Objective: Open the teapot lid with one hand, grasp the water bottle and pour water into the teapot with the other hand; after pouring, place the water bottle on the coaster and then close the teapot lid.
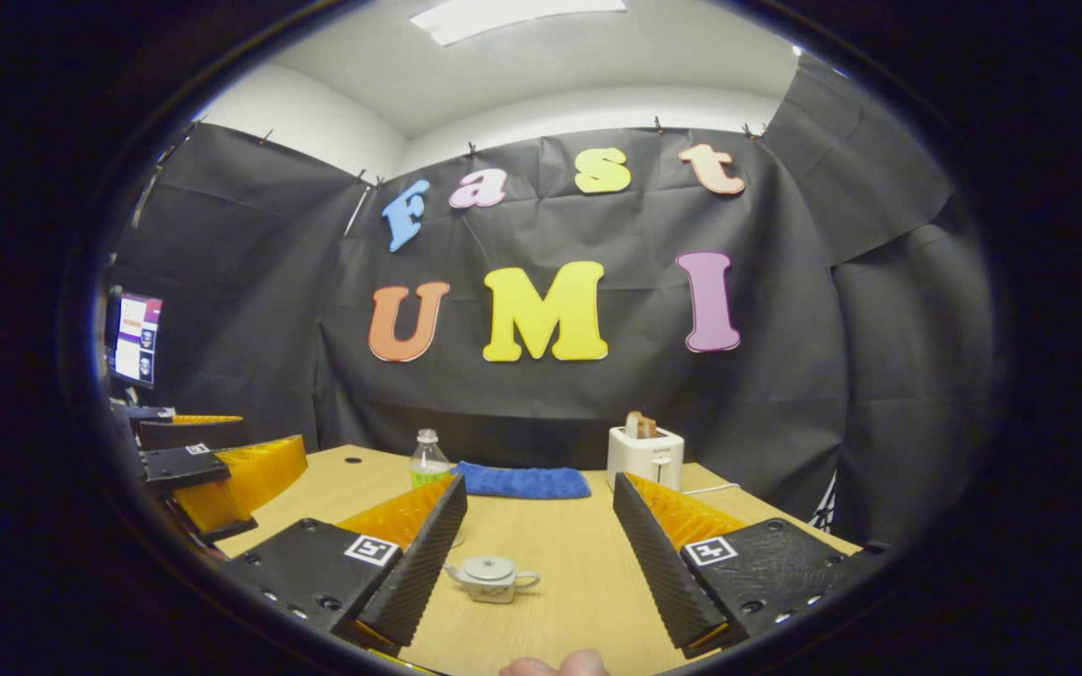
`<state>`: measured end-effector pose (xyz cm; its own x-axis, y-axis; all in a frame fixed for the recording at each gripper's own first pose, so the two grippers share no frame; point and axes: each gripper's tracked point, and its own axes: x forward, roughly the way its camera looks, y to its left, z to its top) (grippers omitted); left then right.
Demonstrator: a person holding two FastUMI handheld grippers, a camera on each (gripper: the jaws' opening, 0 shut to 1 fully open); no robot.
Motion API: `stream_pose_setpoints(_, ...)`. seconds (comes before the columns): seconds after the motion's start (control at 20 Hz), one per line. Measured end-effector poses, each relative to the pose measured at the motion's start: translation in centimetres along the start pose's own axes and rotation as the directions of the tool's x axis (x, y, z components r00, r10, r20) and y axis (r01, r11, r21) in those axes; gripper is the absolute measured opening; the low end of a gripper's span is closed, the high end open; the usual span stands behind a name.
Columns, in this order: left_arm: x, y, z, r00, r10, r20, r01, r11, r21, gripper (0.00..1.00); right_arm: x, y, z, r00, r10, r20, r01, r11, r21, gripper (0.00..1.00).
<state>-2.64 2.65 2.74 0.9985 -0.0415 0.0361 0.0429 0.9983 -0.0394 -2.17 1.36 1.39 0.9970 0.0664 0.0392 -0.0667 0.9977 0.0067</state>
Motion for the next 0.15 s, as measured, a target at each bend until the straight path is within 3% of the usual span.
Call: stream_pose_setpoints(0.15,0.07,0.24,-0.32,1.000,0.002,-0.017,-0.002,1.000,-0.001,1.00,0.06,0.86,0.17,1.000,0.005,0.004,-0.005,1.000,-0.008,0.94)
